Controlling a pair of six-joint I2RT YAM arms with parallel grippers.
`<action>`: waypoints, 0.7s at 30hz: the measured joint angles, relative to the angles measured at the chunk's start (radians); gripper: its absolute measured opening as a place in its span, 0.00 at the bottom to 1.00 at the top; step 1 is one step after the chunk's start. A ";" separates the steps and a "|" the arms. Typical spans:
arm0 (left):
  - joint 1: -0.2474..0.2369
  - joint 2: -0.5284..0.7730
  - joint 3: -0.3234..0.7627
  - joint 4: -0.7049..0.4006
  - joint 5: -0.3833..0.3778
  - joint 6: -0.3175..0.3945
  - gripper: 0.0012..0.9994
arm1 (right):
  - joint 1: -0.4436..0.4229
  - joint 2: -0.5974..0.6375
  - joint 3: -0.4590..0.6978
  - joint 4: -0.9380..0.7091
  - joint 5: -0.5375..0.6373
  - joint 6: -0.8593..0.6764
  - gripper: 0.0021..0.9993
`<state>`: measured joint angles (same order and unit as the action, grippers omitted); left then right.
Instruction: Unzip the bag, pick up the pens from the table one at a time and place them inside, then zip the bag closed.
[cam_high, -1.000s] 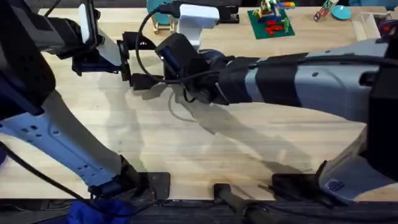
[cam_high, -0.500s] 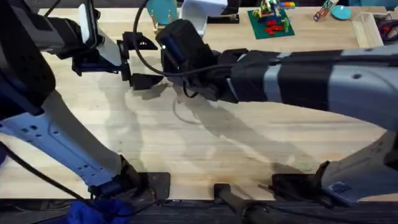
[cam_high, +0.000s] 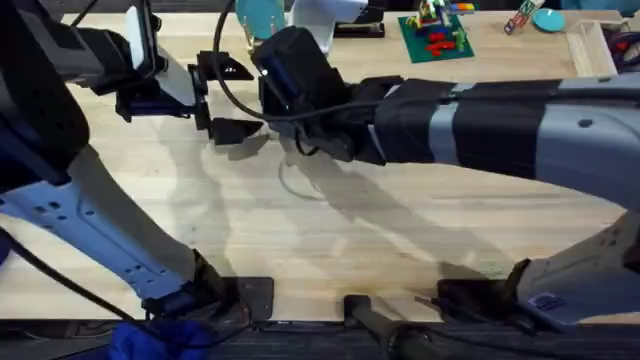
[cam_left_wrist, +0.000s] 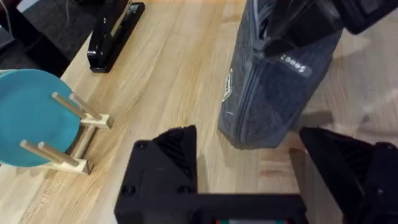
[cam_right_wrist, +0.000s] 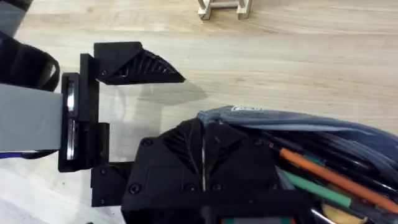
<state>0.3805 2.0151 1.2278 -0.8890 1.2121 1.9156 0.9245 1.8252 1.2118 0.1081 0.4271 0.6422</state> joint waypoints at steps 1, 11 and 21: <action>0.000 0.000 0.000 0.000 0.000 0.000 0.99 | 0.000 0.000 0.000 0.000 0.000 0.000 0.03; 0.000 0.000 0.000 0.003 0.028 0.000 0.99 | 0.000 0.000 0.000 0.000 0.000 -0.007 0.03; -0.008 0.000 0.000 0.019 0.052 0.000 0.99 | 0.000 0.000 0.000 0.000 0.001 -0.023 0.03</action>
<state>0.3727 2.0151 1.2278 -0.8697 1.2638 1.9152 0.9245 1.8252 1.2118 0.1085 0.4278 0.6193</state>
